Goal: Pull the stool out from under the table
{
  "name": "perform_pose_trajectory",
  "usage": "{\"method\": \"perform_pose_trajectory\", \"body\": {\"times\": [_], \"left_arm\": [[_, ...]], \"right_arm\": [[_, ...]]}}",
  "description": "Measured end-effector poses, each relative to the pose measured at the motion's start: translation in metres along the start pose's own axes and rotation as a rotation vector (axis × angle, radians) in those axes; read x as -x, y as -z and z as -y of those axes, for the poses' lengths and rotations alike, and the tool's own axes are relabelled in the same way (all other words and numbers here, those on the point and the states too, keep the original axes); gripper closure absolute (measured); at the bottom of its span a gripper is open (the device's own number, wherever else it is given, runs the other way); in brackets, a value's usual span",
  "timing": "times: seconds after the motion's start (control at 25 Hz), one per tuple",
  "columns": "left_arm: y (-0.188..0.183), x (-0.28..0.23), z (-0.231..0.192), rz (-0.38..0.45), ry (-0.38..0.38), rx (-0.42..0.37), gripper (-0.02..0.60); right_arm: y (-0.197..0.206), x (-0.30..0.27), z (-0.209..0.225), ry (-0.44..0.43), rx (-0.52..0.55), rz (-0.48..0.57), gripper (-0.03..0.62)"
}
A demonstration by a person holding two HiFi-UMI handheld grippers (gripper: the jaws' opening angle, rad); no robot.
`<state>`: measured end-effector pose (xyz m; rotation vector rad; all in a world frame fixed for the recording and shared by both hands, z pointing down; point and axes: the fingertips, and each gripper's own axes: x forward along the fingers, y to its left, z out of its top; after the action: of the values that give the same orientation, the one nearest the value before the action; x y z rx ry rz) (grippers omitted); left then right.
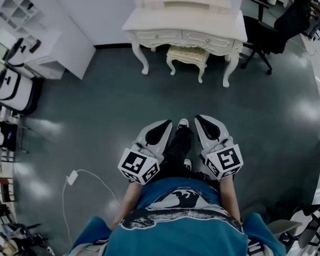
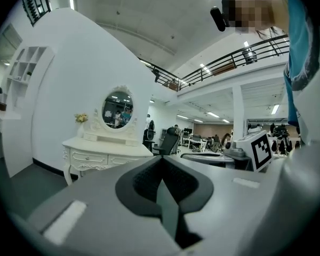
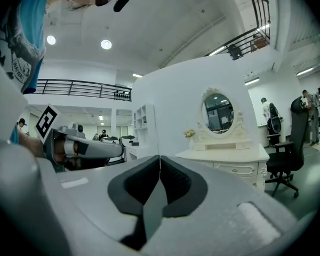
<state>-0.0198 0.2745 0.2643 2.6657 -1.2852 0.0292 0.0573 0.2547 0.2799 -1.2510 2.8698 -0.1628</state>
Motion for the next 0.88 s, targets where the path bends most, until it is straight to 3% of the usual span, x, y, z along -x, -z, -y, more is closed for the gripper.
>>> {"method": "perform_pose_trajectory", "body": {"times": [0.4, 0.88], "left_arm": [[0.005, -0.078, -0.043, -0.020, 0.048, 0.078, 0.568], [-0.026, -0.169, -0.187, -0.050, -0.036, 0.084, 0.568]], "right_arm": [[0.013, -0.034, 0.069, 0.080, -0.005, -0.092, 0.586], [-0.009, -0.166, 0.157, 0.082, 0.001, -0.153, 0.586]]}}
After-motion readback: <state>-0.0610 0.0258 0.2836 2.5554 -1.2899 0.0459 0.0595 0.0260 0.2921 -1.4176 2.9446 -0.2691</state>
